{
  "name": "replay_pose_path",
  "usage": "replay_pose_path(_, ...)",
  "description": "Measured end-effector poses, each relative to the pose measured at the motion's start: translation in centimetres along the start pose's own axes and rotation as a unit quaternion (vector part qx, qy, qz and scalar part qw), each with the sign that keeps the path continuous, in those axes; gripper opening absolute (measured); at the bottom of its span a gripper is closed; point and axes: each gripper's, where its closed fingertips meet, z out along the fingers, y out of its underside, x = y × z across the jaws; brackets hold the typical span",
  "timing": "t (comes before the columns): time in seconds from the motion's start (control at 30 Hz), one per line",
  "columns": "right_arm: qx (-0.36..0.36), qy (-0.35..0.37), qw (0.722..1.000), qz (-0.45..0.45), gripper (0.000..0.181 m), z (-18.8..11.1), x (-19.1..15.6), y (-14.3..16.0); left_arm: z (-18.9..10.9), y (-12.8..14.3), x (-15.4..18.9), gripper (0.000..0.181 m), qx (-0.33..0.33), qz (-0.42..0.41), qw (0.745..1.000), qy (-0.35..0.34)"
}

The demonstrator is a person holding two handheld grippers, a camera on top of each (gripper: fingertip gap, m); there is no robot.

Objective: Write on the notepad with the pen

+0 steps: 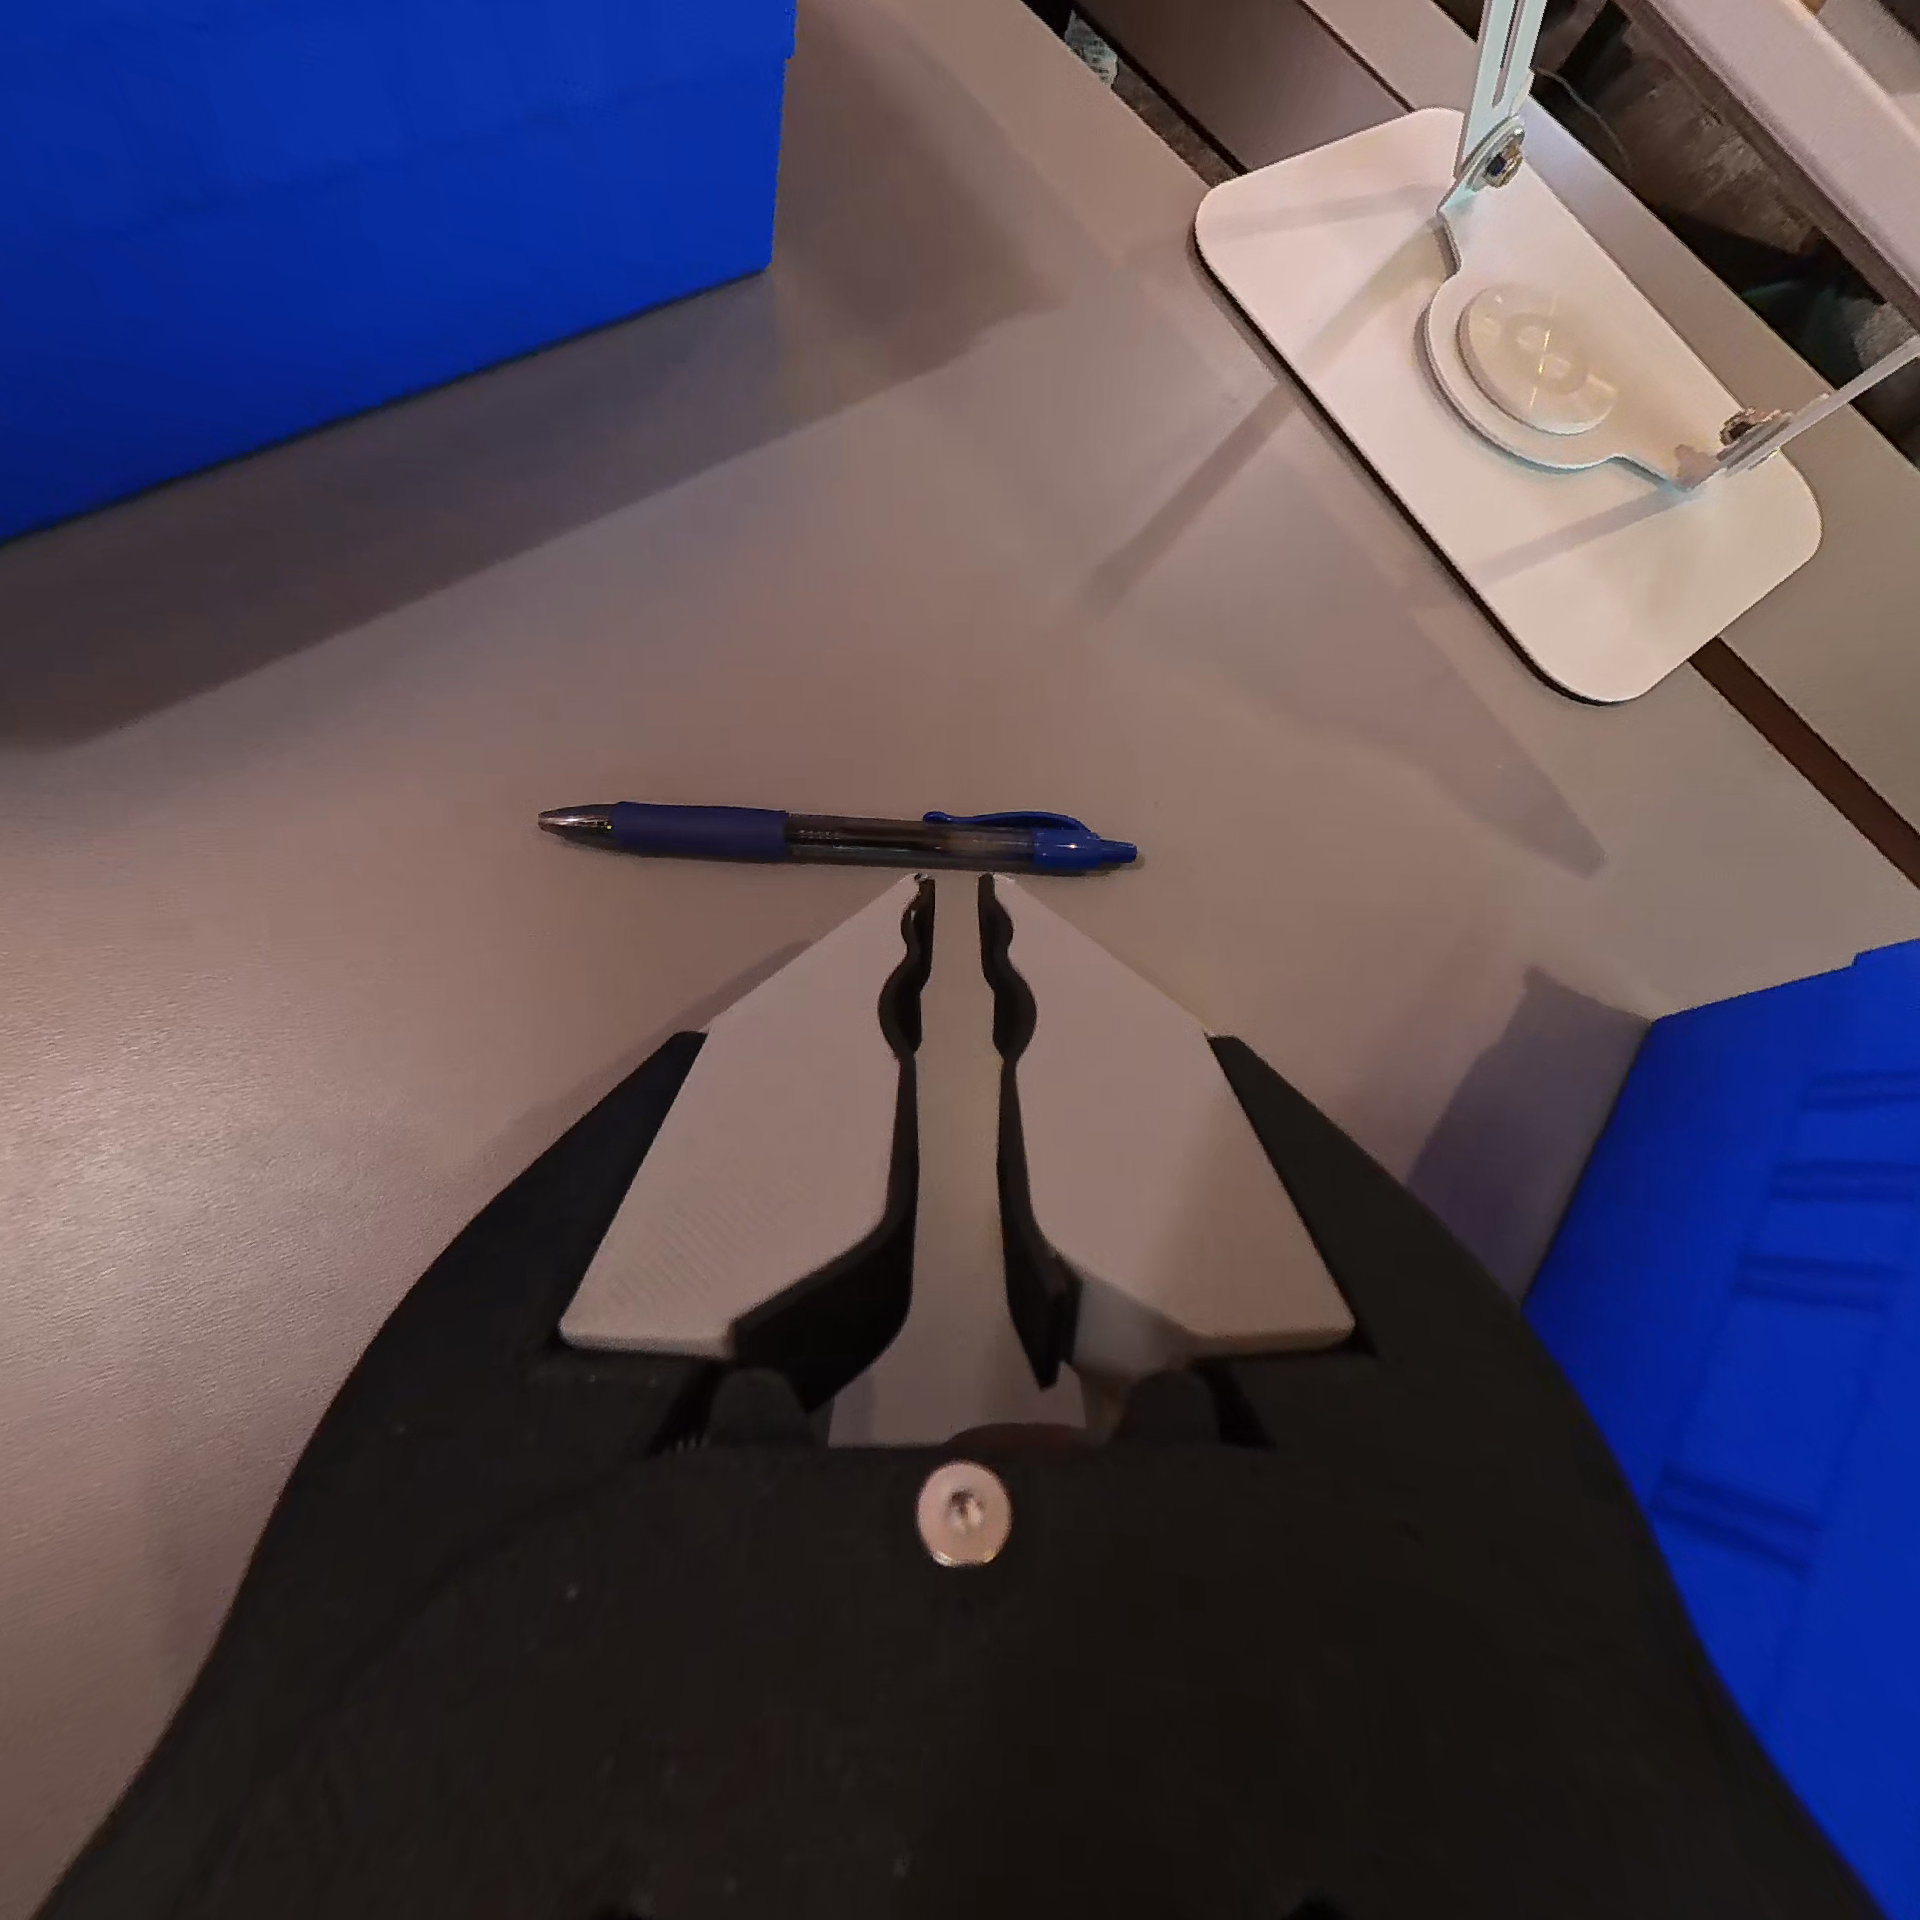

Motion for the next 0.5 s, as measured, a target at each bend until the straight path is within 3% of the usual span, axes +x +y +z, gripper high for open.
replay_pose_path(0.17,0.011,0.011,1.0,0.018,0.006,-0.4,0.8,-0.2,-5.4,-4.9,4.3,0.008,0.098,-0.002,0.992,0.077)
replay_pose_path(0.33,0.015,0.028,0.999,0.032,0.008,-0.6,1.7,-0.2,-11.5,-9.1,14.0,0.008,0.162,0.049,0.965,0.202)
replay_pose_path(0.43,0.028,0.04,0.998,0.034,0.008,-1.0,2.2,-0.6,-12.2,-10.2,19.3,0.007,0.153,0.098,0.957,0.225)
replay_pose_path(0.5,0.037,0.047,0.998,0.036,0.008,-1.3,2.5,-0.9,-10.4,-10.5,21.2,0.007,0.125,0.132,0.963,0.197)
